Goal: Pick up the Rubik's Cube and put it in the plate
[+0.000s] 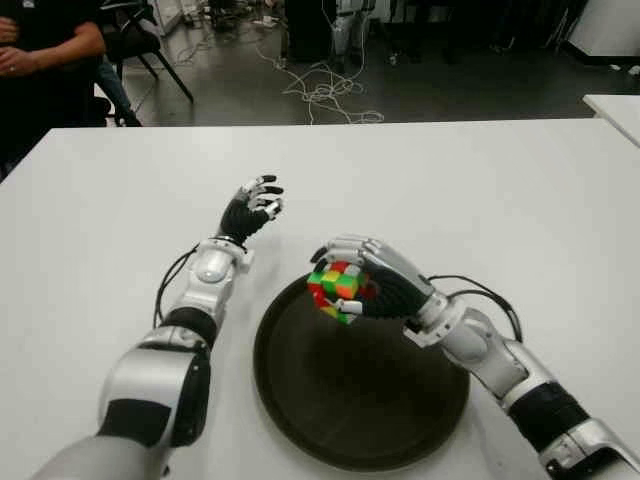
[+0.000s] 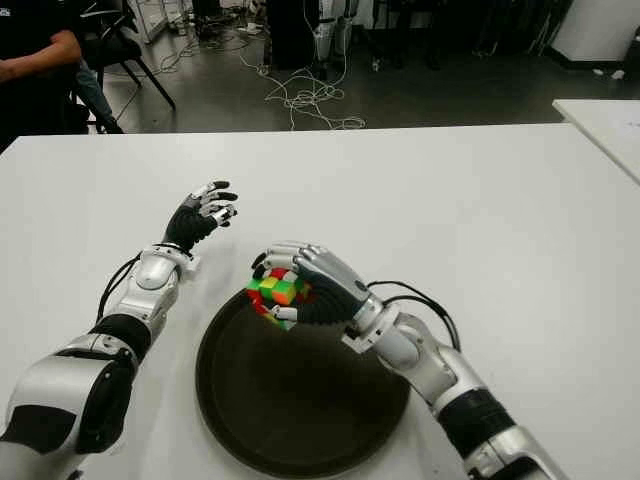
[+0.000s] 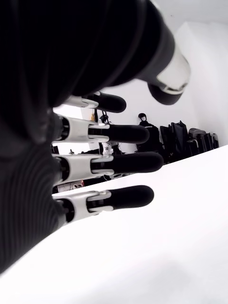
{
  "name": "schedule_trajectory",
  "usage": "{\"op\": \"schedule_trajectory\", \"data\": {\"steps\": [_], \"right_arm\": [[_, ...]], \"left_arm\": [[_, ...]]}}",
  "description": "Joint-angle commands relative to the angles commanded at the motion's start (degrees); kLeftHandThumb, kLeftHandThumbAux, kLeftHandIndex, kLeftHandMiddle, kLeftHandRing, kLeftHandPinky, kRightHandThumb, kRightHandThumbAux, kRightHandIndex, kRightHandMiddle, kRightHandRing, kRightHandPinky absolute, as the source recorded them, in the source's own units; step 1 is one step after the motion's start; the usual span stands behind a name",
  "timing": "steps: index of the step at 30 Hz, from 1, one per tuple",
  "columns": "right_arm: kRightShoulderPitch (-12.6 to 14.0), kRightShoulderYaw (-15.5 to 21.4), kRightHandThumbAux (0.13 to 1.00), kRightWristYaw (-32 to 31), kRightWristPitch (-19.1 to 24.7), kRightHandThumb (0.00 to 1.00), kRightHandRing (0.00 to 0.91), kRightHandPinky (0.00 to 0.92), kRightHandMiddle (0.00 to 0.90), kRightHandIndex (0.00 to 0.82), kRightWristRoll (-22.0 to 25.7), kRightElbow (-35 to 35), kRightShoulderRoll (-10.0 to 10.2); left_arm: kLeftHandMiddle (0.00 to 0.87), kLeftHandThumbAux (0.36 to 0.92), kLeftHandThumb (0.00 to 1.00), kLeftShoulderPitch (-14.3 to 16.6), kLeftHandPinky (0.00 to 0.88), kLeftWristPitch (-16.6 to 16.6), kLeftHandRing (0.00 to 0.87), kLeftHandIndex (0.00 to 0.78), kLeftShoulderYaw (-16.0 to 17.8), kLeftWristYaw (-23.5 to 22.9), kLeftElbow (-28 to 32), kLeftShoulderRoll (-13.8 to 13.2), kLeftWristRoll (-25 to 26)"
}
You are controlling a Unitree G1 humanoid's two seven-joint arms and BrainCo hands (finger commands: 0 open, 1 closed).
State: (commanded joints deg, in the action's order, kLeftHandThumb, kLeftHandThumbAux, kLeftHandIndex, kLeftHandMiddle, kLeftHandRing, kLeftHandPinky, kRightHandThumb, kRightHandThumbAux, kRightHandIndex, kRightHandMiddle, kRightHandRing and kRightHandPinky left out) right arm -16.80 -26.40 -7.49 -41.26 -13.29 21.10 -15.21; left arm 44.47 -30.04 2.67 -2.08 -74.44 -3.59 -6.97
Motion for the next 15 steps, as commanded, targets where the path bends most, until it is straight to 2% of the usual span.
{"op": "schedule_trajectory", "data": {"steps": [7, 15], "right_arm": [[0.75, 0.6, 0.692, -6.18, 0.82, 0.83, 0.639, 0.64, 0.54, 0.387, 3.86, 1.91, 2.13], [1.03, 1.94, 0.692, -6.27, 2.58, 0.83, 0.569, 0.555, 0.504, 0.394, 0.42, 3.39, 2.63]], "left_arm": [[0.28, 0.674, 0.196, -0.07, 0.371, -0.03, 0.327, 0.194, 0.24, -0.19, 0.08, 0.2, 0.31], [0.28, 0.685, 0.189, -0.17, 0.367, -0.34, 0.324, 0.196, 0.5, -0.34, 0.21, 0.44, 0.5]]}}
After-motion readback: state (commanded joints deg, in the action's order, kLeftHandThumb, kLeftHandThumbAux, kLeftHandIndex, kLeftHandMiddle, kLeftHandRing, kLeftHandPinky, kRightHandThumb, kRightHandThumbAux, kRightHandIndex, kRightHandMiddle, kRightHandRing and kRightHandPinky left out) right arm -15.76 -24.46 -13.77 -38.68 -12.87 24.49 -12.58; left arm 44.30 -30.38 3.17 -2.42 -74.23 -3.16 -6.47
